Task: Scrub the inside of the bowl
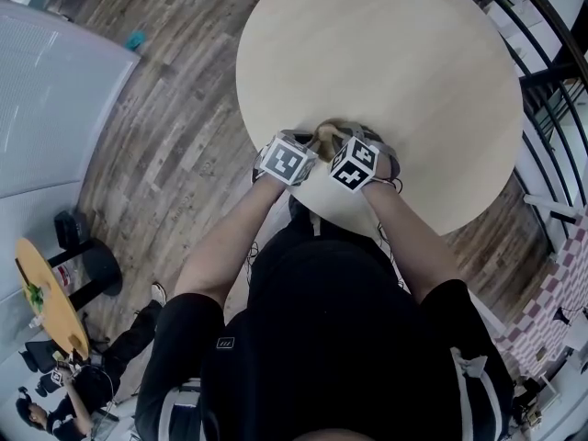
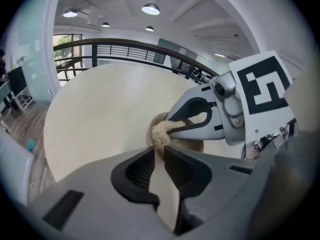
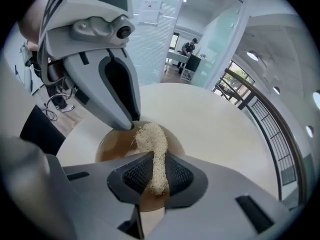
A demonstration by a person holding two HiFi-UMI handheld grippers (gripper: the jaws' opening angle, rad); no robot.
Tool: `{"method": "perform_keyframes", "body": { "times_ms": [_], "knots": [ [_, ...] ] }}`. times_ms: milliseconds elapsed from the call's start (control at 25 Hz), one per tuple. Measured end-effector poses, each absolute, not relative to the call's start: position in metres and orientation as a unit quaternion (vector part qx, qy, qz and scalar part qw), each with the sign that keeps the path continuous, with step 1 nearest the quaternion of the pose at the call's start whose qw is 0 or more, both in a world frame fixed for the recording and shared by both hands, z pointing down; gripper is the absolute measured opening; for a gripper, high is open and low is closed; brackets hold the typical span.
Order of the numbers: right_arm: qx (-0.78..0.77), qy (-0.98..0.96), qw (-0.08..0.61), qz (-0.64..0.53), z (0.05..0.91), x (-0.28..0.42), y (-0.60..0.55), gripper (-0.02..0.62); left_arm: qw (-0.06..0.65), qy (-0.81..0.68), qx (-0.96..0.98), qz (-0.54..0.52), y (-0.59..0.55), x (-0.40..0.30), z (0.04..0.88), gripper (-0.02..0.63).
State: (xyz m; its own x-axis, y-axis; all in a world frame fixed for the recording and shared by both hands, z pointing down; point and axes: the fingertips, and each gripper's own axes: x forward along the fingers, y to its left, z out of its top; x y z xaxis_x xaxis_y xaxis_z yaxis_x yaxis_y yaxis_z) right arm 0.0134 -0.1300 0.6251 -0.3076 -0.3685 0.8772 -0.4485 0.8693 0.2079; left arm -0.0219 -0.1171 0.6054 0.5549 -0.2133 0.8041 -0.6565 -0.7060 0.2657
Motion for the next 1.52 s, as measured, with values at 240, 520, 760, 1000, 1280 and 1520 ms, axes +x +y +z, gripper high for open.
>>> {"method": "perform_keyframes", "body": {
  "times_ms": [240,520,760,1000,1280,1520],
  "knots": [
    [0.323,-0.819,0.462,0.109,0.609,0.015,-0.142,0.072,0.315,-0.293,0.826,0.364,-0.117,-0.03,0.597,0.064],
    [0.381,-0.817,0.419,0.105,0.582,0.024,-0.15,0.072,0.314,-0.308,0.824,0.357,-0.115,-0.031,0.603,0.066],
    [0.435,-0.811,0.379,0.097,0.553,0.041,-0.154,0.072,0.292,-0.299,0.836,0.356,-0.119,-0.024,0.598,0.066],
    [0.487,-0.8,0.331,0.114,0.523,0.065,-0.15,0.072,0.226,-0.292,0.863,0.346,-0.122,-0.021,0.592,0.066],
    [0.528,-0.784,0.3,0.126,0.496,0.089,-0.112,0.072,0.181,-0.291,0.885,0.316,-0.121,-0.02,0.572,0.065],
    [0.556,-0.776,0.26,0.143,0.465,0.109,-0.075,0.072,0.167,-0.27,0.906,0.278,-0.106,-0.011,0.536,0.064]
  ]
}}
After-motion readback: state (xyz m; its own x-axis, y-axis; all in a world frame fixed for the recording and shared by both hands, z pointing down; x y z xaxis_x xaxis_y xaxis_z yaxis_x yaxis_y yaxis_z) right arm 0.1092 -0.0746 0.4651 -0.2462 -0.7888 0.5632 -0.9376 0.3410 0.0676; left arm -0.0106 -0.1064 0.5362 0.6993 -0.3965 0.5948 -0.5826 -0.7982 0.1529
